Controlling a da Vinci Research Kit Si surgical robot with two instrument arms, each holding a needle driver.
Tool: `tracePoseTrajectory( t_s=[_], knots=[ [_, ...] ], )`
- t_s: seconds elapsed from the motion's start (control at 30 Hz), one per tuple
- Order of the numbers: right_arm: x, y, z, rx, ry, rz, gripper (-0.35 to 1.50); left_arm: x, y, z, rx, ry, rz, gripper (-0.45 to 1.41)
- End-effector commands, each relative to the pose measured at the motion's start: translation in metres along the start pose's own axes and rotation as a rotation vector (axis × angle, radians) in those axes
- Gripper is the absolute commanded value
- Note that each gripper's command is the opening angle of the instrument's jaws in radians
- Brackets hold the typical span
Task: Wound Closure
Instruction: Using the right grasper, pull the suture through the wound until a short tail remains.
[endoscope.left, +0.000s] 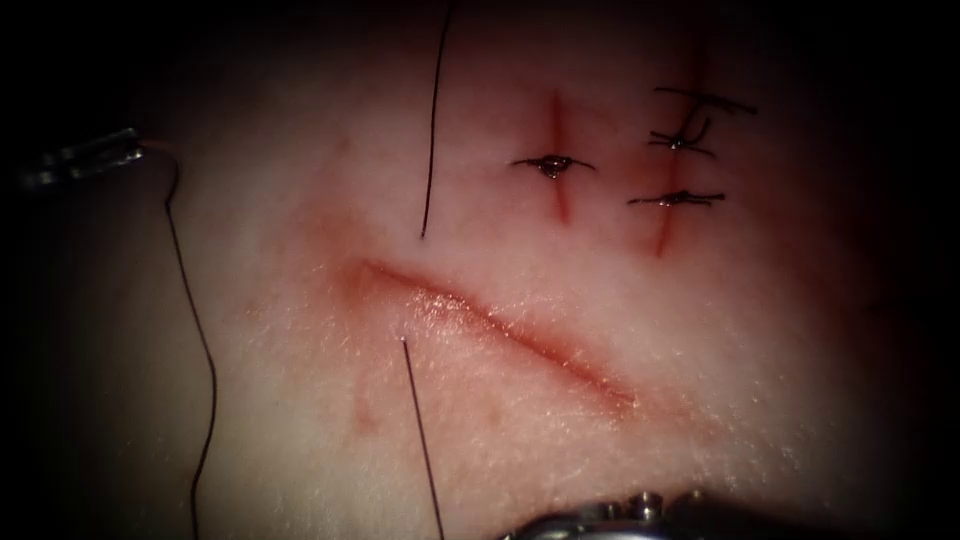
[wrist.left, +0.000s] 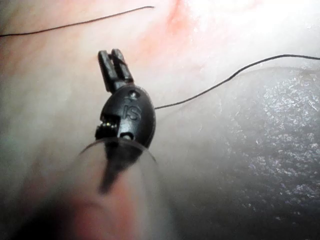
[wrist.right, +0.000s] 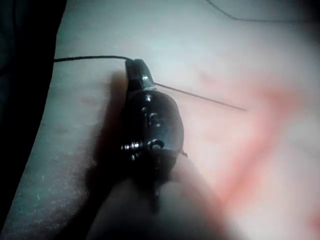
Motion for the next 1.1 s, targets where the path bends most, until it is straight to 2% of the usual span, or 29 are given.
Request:
tracePoseTrajectory(
  t_s=[0.03, 0.13, 0.23, 0.3, 0.33, 0.37, 0.4, 0.43, 0.47, 0.5, 0.57, 0.6, 0.63, 0.7, 0.73, 0.87, 1.1],
  knots=[
    [0.0013, -0.0022, 0.0015, 0.047, 0.02, 0.015, -0.35, -0.0005, 0.0004, 0.0006, -0.001, 0.001, 0.0, -0.45],
    [0.0017, -0.0033, 0.0017, 0.086, 0.019, 0.014, -0.35, -0.0005, 0.0004, 0.0006, -0.001, 0.001, 0.0, -0.45],
    [0.0026, -0.0061, 0.0018, 0.237, 0.049, 0.008, -0.35, -0.0005, 0.0004, 0.0006, -0.001, 0.001, 0.0, -0.45],
    [0.0029, -0.0065, 0.0019, 0.261, 0.057, -0.009, -0.35, -0.0005, 0.0004, 0.0006, -0.001, 0.001, 0.0, -0.45],
    [0.0031, -0.0062, 0.002, 0.255, 0.066, -0.018, 0.24, -0.0005, 0.0004, 0.0006, -0.001, 0.001, 0.0, -0.45],
    [0.0032, -0.0057, 0.0019, 0.234, 0.073, -0.02, 0.54, -0.0005, 0.0004, 0.0006, -0.001, 0.001, 0.0, -0.45],
    [0.0032, -0.0057, 0.0019, 0.234, 0.073, -0.02, 0.54, -0.0005, 0.0004, 0.0006, -0.001, 0.001, 0.0, -0.45],
    [0.0032, -0.0051, 0.0018, 0.198, 0.08, -0.019, 0.83, -0.0005, 0.0004, 0.0006, -0.001, 0.001, 0.0, -0.45],
    [0.0032, -0.0032, 0.0014, 0.122, 0.103, -0.001, 1.25, -0.0005, 0.0004, 0.0006, -0.001, 0.001, 0.0, -0.45],
    [0.0032, -0.0032, 0.0014, 0.122, 0.103, -0.001, 1.25, -0.0005, 0.0004, 0.0006, -0.001, 0.001, 0.0, -0.45],
    [0.0025, 0.002, 0.0001, 0.017, 0.158, -0.029, 1.48, -0.0005, 0.0004, 0.0006, -0.001, 0.001, 0.0, -0.45],
    [0.0023, 0.0033, -0.0002, 0.0, 0.165, -0.038, 1.48, -0.0005, 0.0004, 0.0006, -0.001, 0.001, 0.0, -0.45],
    [0.0023, 0.0033, -0.0002, 0.0, 0.165, -0.038, 1.48, -0.0005, 0.0004, 0.0006, -0.001, 0.001, 0.0, -0.45],
    [0.0007, 0.0086, -0.0015, -0.053, 0.157, -0.074, 1.48, -0.0005, 0.0004, 0.0006, -0.001, 0.001, 0.0, -0.45],
    [0.0007, 0.0086, -0.0015, -0.053, 0.157, -0.074, 1.48, -0.0005, 0.0004, 0.0006, -0.001, 0.001, 0.0, -0.45],
    [-0.0021, 0.0131, -0.0017, -0.101, 0.129, -0.065, 1.48, -0.0005, 0.0004, 0.0006, -0.001, 0.001, 0.0, -0.45],
    [-0.005, 0.0158, 0.0001, -0.14, 0.095, -0.048, 1.43, -0.0005, 0.0004, 0.0006, -0.001, 0.001, 0.0, -0.45]
  ],
)
